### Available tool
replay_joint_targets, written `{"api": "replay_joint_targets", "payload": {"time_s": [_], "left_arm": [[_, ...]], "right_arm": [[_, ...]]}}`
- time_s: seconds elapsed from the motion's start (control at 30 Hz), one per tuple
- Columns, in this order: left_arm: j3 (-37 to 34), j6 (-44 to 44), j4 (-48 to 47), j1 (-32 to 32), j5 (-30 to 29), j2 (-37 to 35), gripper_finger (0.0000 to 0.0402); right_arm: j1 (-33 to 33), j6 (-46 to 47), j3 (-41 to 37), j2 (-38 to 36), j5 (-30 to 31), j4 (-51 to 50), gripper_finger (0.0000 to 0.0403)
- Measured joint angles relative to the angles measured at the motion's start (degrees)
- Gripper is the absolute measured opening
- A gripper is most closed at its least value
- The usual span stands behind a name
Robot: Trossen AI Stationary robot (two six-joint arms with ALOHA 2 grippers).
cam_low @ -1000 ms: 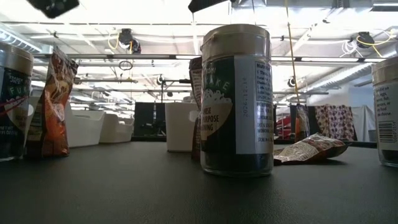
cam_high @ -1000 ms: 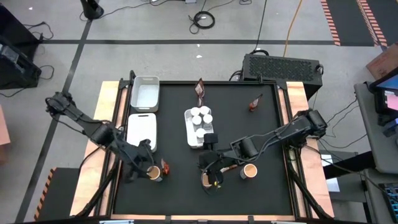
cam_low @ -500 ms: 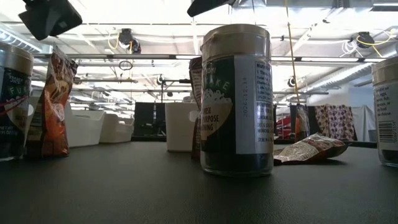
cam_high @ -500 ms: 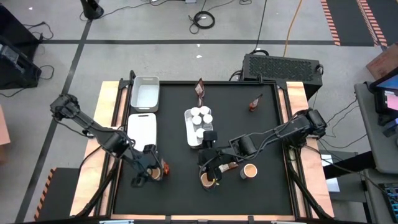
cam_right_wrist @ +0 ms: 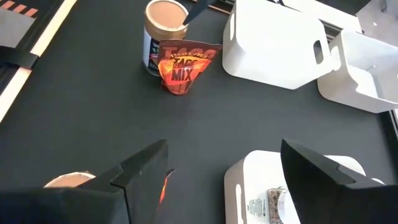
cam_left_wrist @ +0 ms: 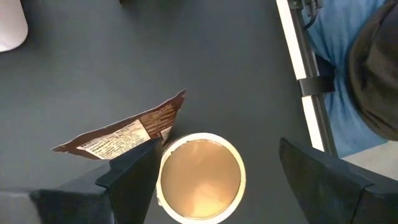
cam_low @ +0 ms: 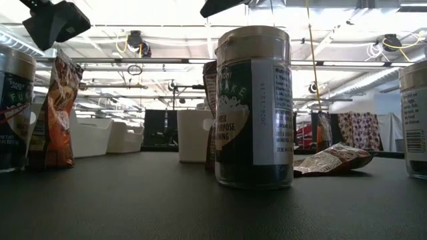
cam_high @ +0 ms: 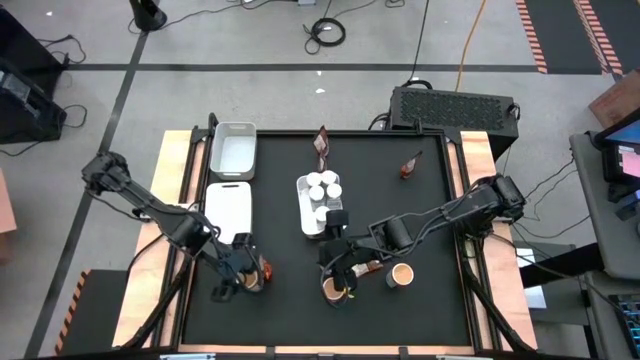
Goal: Sort spices by type
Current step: Put the gold seasoning bottle into the gray bin
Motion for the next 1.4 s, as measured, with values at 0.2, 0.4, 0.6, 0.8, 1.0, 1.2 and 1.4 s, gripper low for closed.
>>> {"api": "replay_joint_targets", "payload": {"time_s": [0.2, 0.4, 0.6, 0.8, 1.0, 1.2, 1.4], "left_arm": [[0.0, 0.02, 0.01, 0.0, -0.14, 1.0, 0.0327], [-0.02, 1.52, -0.76, 0.0, -0.9, 2.53, 0.0327], [-0.04, 3.87, -1.31, 0.0, -0.28, 3.22, 0.0327], [-0.04, 4.07, -1.49, 0.0, -0.02, 3.22, 0.0327], [-0.04, 4.09, -1.56, 0.0, 1.16, 3.22, 0.0327], [-0.04, 4.1, -3.56, 0.0, 1.36, 3.57, 0.0327], [-0.04, 4.45, -4.97, 0.0, 2.39, 5.83, 0.0327]], "right_arm": [[0.02, -1.28, 0.0, 0.0, -0.17, -0.04, 0.0265], [0.0, -1.48, 0.0, 0.0, -0.17, -0.07, 0.0265], [0.0, -1.72, 0.0, 0.0, -0.19, -0.1, 0.0265], [0.0, -1.72, 0.0, 0.0, -0.19, -0.13, 0.0265], [0.0, -1.49, 0.0, 0.0, -0.19, -0.11, 0.0265], [0.0, -0.51, 0.0, 0.0, -0.19, -0.04, 0.0265], [0.0, -0.39, 0.0, 0.0, -0.19, -0.02, 0.0265]]}}
